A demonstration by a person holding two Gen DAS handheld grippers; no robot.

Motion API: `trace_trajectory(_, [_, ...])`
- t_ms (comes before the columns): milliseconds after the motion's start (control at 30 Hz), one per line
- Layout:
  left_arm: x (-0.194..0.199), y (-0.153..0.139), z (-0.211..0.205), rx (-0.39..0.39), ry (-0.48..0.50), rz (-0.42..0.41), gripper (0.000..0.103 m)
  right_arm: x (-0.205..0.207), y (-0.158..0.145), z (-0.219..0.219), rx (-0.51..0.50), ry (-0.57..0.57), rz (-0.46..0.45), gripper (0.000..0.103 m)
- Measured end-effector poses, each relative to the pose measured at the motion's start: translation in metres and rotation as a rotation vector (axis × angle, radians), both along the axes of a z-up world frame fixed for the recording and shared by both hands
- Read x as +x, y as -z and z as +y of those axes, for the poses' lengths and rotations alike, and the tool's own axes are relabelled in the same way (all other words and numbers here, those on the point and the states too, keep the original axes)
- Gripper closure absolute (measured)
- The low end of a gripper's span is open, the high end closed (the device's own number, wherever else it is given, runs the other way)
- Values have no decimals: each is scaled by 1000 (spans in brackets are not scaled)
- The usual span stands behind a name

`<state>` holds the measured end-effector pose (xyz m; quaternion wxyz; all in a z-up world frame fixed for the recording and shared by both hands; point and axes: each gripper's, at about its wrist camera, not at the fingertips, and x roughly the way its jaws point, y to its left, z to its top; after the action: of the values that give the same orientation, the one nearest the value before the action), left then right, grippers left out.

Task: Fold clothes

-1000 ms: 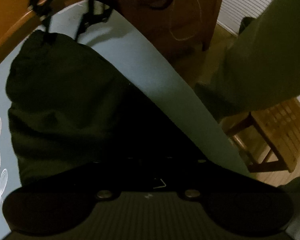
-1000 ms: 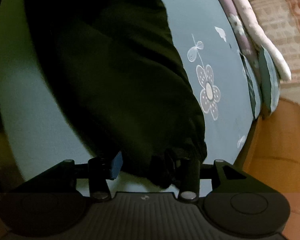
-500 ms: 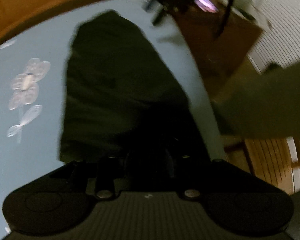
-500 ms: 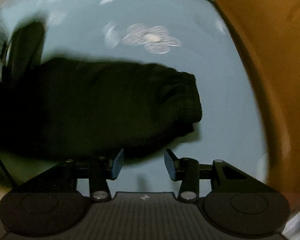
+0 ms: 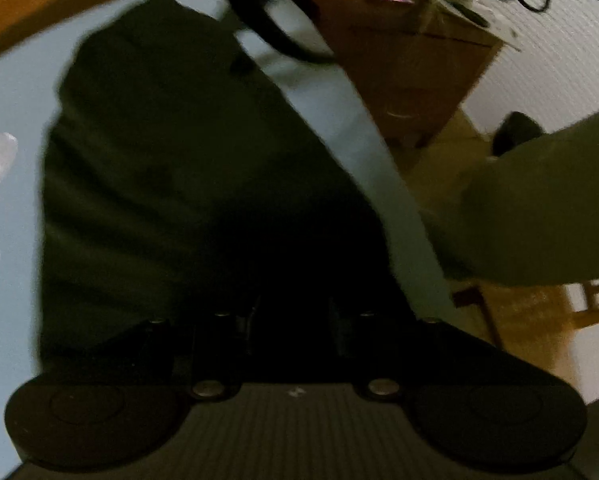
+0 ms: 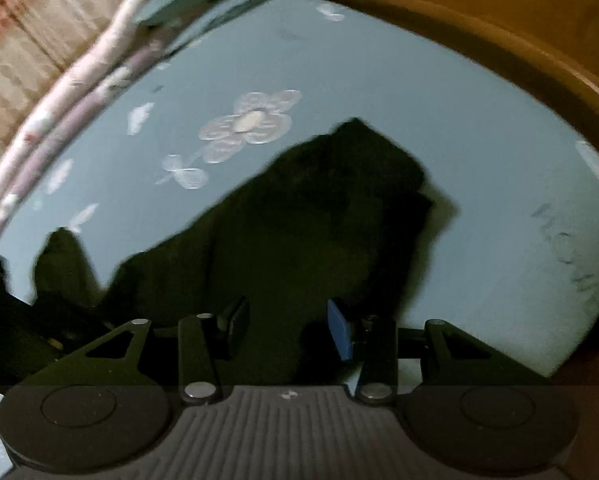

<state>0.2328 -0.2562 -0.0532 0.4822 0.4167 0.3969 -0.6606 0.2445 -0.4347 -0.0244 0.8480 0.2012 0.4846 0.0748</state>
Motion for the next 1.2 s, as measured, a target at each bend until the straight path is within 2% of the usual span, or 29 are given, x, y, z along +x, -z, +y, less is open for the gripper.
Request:
trace_trajectory(67, [-5, 4, 2, 14, -15, 11, 72, 4, 5, 7, 37, -43, -6, 54])
trace_trajectory(133, [-10, 9, 5, 28, -29, 22, 72, 10, 16, 22, 27, -97, -5, 54])
trace_trajectory(200, [-15, 13, 7, 41, -44, 33, 72, 13, 31, 34, -48, -137, 28, 54])
trace_trajectory(267, [-14, 12, 8, 34, -65, 35, 70, 11, 45, 35, -205, -150, 87, 55])
trace_trajectory(467, [-4, 10, 8, 15, -197, 55, 68, -4, 48, 21, -267, -144, 154, 56])
trace_trajectory(567, [3, -2, 11, -14, -281, 49, 68, 0, 36, 23, -259, -145, 140, 55])
trace_trajectory(633, [13, -13, 17, -37, -356, 50, 68, 2, 24, 25, -244, -151, 99, 54])
trace_trajectory(767, [35, -26, 26, -88, -500, 50, 68, 8, 17, 45, -229, -246, 39, 52])
trace_trajectory(900, [49, -16, 21, -101, -586, 41, 68, 8, 41, 62, -264, -320, 90, 52])
trace_trajectory(933, [49, -10, 20, -84, -604, 40, 69, 8, 48, 66, -273, -339, 103, 52])
trace_trajectory(1000, [47, -3, 21, -65, -636, 53, 69, 7, 54, 70, -279, -367, 95, 46])
trace_trajectory(1067, [45, -9, 29, -76, -658, 76, 69, 7, 55, 70, -267, -376, 99, 43])
trace_trajectory(1200, [47, -30, 48, -86, -709, 62, 69, 12, 52, 70, -260, -373, 125, 43])
